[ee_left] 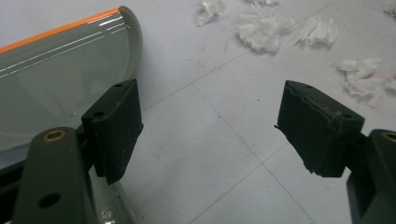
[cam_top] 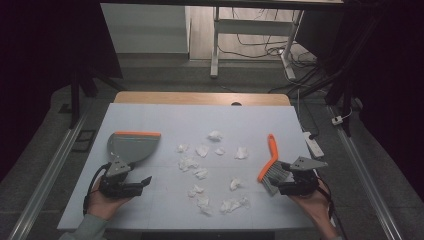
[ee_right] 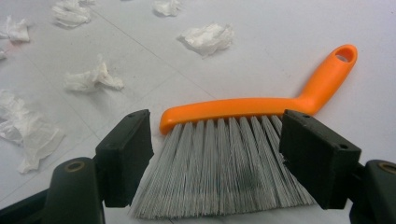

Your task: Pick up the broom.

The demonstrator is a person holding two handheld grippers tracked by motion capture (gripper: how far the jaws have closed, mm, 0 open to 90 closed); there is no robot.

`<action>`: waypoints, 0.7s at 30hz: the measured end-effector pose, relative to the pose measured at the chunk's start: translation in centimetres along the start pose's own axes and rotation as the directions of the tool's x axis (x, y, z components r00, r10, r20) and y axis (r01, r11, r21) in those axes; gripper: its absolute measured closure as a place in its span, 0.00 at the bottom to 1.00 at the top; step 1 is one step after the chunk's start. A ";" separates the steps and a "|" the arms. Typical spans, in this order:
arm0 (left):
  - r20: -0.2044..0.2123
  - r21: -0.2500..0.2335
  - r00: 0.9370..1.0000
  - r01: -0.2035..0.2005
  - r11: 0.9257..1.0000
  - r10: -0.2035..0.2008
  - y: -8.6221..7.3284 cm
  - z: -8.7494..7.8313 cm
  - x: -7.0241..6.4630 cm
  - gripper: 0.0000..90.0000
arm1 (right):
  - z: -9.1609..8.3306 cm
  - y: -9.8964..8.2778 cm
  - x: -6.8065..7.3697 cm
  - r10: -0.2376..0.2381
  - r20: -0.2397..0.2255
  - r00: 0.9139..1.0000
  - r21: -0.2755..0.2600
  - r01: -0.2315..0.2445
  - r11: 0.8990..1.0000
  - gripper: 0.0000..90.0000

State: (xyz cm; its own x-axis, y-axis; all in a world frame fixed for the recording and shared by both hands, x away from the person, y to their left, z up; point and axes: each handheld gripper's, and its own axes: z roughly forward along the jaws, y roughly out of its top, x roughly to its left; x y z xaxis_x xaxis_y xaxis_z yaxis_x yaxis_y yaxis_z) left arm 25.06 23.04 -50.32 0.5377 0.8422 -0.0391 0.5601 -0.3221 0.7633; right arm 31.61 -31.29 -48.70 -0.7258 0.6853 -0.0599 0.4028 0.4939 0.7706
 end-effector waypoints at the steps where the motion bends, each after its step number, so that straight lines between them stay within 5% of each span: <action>1: 0.000 -0.001 1.000 0.000 1.000 0.000 0.0 0.0 0.0 0.26 | 0.0 0.0 0.0 -0.001 0.001 1.000 -0.001 0.001 1.000 0.28; 21: 0.008 0.003 1.000 0.002 1.000 -0.002 0.0 0.1 0.0 0.26 | -0.2 0.2 0.3 0.004 0.015 1.000 0.026 -0.005 1.000 0.28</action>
State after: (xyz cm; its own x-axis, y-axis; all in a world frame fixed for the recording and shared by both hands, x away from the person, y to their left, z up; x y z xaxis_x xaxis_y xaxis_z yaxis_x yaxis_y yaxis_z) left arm 25.15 22.95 -50.40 0.5413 0.8396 -0.0458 0.5631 -0.3216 0.7613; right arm 31.38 -31.10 -48.43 -0.7155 0.6955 -0.0661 0.4204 0.5043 0.7543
